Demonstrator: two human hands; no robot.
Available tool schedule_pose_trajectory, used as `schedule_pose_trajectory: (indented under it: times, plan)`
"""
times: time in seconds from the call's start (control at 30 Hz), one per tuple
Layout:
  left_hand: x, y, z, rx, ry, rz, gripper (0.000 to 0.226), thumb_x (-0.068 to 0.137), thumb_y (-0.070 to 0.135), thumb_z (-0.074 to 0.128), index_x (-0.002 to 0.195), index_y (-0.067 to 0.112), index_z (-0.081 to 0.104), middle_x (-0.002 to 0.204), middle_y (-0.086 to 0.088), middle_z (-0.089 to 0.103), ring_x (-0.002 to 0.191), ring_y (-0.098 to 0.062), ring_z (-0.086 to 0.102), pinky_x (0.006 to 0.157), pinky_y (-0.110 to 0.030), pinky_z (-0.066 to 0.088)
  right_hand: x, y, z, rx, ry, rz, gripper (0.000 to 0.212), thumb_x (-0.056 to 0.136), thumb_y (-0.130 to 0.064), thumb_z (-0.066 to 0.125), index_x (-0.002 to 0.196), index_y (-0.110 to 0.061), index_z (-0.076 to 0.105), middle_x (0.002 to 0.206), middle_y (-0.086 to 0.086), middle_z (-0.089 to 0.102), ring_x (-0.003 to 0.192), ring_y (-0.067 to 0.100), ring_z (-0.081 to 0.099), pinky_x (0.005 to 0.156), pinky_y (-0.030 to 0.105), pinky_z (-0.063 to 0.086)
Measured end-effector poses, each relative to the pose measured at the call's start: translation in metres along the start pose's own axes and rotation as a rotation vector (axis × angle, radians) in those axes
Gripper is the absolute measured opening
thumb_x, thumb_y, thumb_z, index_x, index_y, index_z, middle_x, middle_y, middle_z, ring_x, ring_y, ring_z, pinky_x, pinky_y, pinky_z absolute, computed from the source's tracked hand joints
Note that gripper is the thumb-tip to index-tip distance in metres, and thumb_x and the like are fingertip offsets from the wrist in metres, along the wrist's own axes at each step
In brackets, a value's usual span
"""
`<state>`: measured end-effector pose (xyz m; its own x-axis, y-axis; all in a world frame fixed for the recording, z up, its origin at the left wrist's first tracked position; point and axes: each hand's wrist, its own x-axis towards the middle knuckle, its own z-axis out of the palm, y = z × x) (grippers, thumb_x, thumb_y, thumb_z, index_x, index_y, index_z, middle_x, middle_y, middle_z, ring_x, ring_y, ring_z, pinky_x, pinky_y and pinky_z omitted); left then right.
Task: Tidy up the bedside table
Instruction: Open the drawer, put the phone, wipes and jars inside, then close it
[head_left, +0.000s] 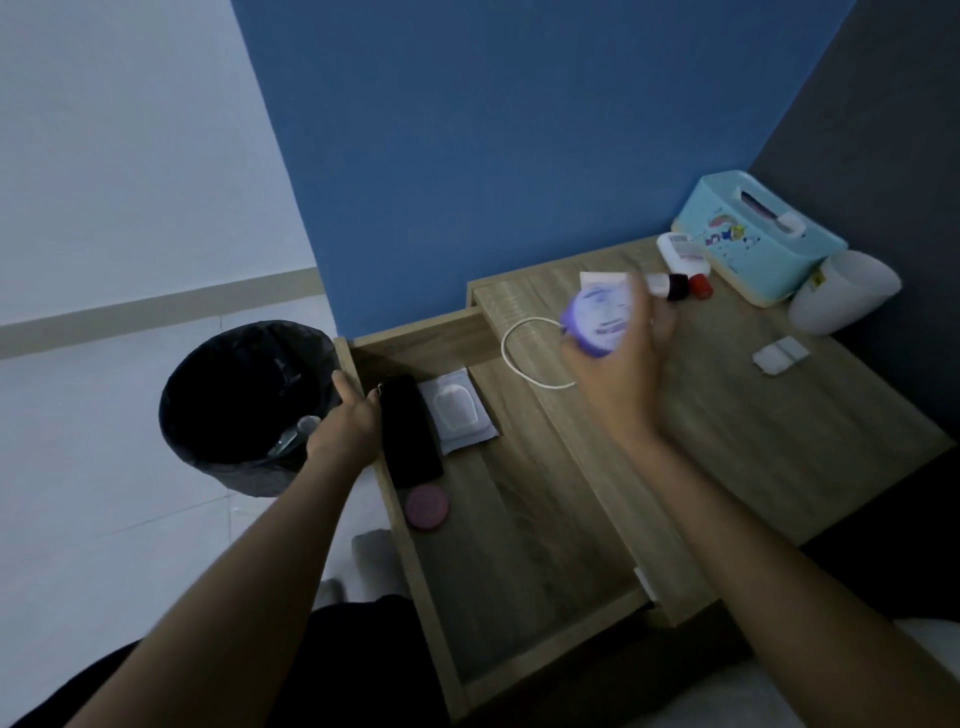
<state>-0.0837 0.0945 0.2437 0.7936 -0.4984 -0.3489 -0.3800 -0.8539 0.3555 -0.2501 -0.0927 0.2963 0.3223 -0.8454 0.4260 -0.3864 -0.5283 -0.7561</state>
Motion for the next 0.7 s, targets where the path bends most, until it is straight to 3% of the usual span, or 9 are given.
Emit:
schedule_pose_trajectory:
  times: [0.07, 0.2, 0.3, 0.43, 0.57, 0.7]
  plan:
    - [0.007, -0.005, 0.005, -0.048, 0.016, 0.001, 0.051, 0.104, 0.030, 0.016, 0.146, 0.002, 0.006, 0.144, -0.031, 0.039, 0.114, -0.046, 0.056, 0.096, -0.058, 0.043, -0.037, -0.019, 0.013, 0.010, -0.169, -0.014, 0.089, 0.068, -0.028, 0.078, 0.145, -0.022, 0.033, 0.135, 0.006, 0.039, 0.111, -0.002, 0.037, 0.089, 0.015, 0.037]
    - [0.015, -0.009, 0.011, -0.137, 0.003, -0.034, 0.056, 0.103, 0.036, 0.019, 0.146, 0.005, 0.003, 0.138, -0.032, 0.045, 0.111, -0.044, 0.058, 0.096, -0.056, 0.045, -0.100, -0.014, 0.045, -0.098, -0.415, -0.082, 0.092, 0.068, -0.032, 0.076, 0.146, -0.019, 0.031, 0.131, 0.006, 0.044, 0.117, 0.015, 0.045, 0.084, 0.018, 0.037]
    - [0.017, -0.008, 0.011, -0.178, 0.034, -0.079, 0.063, 0.101, 0.043, 0.021, 0.149, 0.007, 0.000, 0.129, -0.033, 0.053, 0.113, -0.043, 0.057, 0.097, -0.053, 0.042, -0.126, 0.012, 0.067, -0.188, -0.557, 0.040, 0.092, 0.070, -0.031, 0.076, 0.147, -0.021, 0.027, 0.136, 0.007, 0.042, 0.124, 0.025, 0.044, 0.090, 0.025, 0.036]
    - [0.019, -0.011, 0.014, -0.186, 0.048, -0.079, 0.063, 0.101, 0.042, 0.022, 0.149, 0.007, 0.000, 0.128, -0.032, 0.055, 0.114, -0.043, 0.056, 0.096, -0.052, 0.040, -0.143, 0.043, 0.087, -0.306, -0.644, 0.128, 0.086, 0.073, -0.039, 0.064, 0.148, -0.016, 0.027, 0.145, 0.013, 0.041, 0.133, 0.033, 0.039, 0.109, 0.044, 0.027]
    - [0.017, -0.010, 0.014, -0.195, 0.056, -0.068, 0.063, 0.102, 0.040, 0.023, 0.149, 0.005, -0.001, 0.128, -0.032, 0.054, 0.116, -0.044, 0.054, 0.095, -0.050, 0.038, -0.148, 0.054, 0.093, -0.292, -0.763, 0.133, 0.083, 0.082, -0.020, 0.068, 0.149, -0.010, 0.020, 0.151, 0.017, 0.032, 0.139, 0.032, 0.030, 0.114, 0.045, 0.023]
    - [0.023, -0.014, 0.018, -0.205, 0.057, -0.061, 0.062, 0.101, 0.041, 0.023, 0.147, 0.005, 0.002, 0.123, -0.030, 0.059, 0.111, -0.042, 0.058, 0.093, -0.051, 0.040, -0.152, 0.055, 0.104, -0.240, -0.786, 0.156, 0.079, 0.085, -0.020, 0.067, 0.148, -0.006, 0.021, 0.153, 0.018, 0.028, 0.141, 0.032, 0.027, 0.115, 0.041, 0.020]
